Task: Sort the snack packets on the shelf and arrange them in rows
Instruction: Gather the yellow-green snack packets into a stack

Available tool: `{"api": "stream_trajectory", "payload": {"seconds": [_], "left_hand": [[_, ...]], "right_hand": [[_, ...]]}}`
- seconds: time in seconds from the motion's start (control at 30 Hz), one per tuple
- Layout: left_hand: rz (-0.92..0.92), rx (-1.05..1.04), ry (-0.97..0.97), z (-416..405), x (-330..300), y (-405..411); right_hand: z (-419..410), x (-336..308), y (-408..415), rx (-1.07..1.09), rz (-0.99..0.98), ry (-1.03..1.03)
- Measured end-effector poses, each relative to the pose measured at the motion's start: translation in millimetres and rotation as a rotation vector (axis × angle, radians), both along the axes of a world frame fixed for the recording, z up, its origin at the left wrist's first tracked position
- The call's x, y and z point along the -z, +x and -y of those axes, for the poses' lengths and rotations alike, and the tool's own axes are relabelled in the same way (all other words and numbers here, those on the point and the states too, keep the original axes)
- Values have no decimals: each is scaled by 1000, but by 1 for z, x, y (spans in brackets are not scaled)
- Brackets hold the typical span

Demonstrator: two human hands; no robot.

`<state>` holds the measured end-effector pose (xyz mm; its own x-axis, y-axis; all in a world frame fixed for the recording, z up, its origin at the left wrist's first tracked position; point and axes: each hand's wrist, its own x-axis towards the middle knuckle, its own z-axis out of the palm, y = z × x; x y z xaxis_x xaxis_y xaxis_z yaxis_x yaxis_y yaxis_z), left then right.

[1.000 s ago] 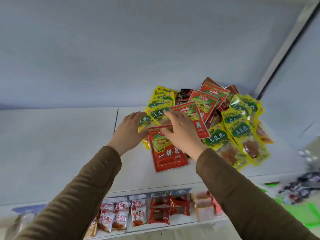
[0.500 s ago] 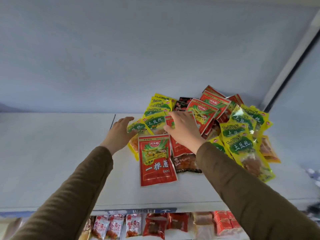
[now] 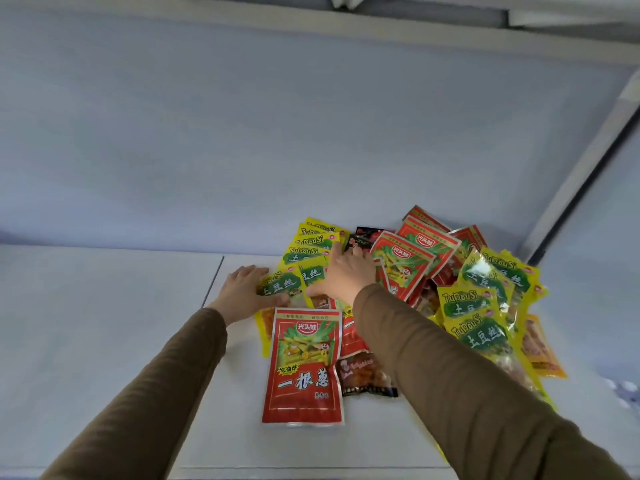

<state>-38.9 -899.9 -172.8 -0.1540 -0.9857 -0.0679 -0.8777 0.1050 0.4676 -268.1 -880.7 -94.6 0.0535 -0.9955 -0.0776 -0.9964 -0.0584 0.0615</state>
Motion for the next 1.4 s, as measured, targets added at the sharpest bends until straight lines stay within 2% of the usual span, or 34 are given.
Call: {"api": "stream_trajectory", "payload": {"seconds": [0.17, 0.37, 0.5, 0.7, 0.93, 1.03, 1.17, 1.27, 1.4], "left_hand": [[-64, -50, -46, 13, 3, -33], [-543, -156, -44, 17, -8, -51], [-726, -225, -119, 17, -18, -52], [-927, -238, -205, 15, -39, -45], [-1141, -206, -370, 7, -87, -31], [-1231, -155, -270, 0, -105, -17], [-1198, -51, 13, -14, -115, -11], [-1199, 4, 199, -27, -114, -18], [-1335, 43, 356, -43, -111, -30]], "right_hand": [[14, 4, -9, -57, 234, -9], [24, 5, -15, 0, 684, -41], [31, 4, -16, -1, 926, -19], [41, 0, -4, -75, 1026, -32], [45, -46, 21, -172, 1147, -264], [46, -65, 23, -200, 1214, -325], [43, -80, 27, -236, 1257, -318], [38, -81, 32, -183, 1299, -346], [29, -76, 36, -109, 1268, -367]]}}
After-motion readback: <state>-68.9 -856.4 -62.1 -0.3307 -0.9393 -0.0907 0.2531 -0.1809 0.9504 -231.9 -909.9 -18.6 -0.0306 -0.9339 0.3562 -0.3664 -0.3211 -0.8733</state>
